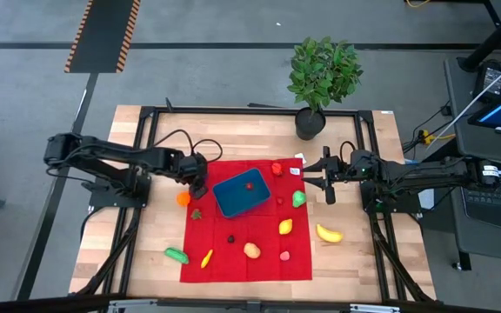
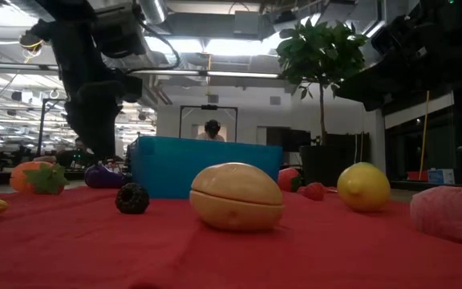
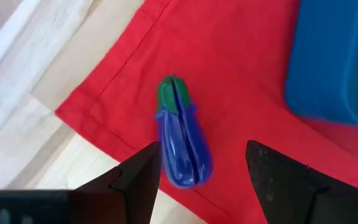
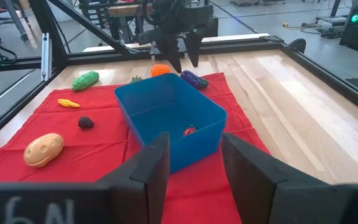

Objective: Pick and placing Produce into tupperware
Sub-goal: Put the eggplant into the blue bin

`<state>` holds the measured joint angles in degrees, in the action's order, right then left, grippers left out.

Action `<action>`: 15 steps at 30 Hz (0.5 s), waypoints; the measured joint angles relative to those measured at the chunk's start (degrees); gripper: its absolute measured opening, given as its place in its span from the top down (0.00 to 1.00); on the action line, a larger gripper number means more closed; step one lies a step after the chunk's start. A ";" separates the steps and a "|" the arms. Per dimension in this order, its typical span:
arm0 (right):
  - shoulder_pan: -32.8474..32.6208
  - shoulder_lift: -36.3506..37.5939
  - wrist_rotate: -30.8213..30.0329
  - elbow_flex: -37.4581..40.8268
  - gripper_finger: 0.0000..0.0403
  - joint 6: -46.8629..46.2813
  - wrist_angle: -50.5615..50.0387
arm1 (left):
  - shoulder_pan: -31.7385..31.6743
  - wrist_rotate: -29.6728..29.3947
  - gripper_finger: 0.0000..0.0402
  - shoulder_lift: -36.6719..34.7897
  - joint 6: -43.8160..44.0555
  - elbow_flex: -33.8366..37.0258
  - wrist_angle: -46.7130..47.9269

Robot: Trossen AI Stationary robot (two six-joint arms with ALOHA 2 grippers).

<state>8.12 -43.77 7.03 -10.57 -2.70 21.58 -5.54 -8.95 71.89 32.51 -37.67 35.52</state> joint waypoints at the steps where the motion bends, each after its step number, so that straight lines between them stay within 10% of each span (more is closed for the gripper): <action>1: 0.00 0.00 0.00 0.00 0.63 -0.02 -0.02 | -0.18 0.41 0.44 0.45 -0.33 0.00 -0.44; 15: 0.01 0.00 0.00 0.00 0.63 0.11 -0.31 | -0.99 1.37 0.44 8.60 -1.66 0.00 -0.80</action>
<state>8.13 -43.77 7.03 -10.57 -2.59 21.28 -6.52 -7.57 80.49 30.85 -37.67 34.72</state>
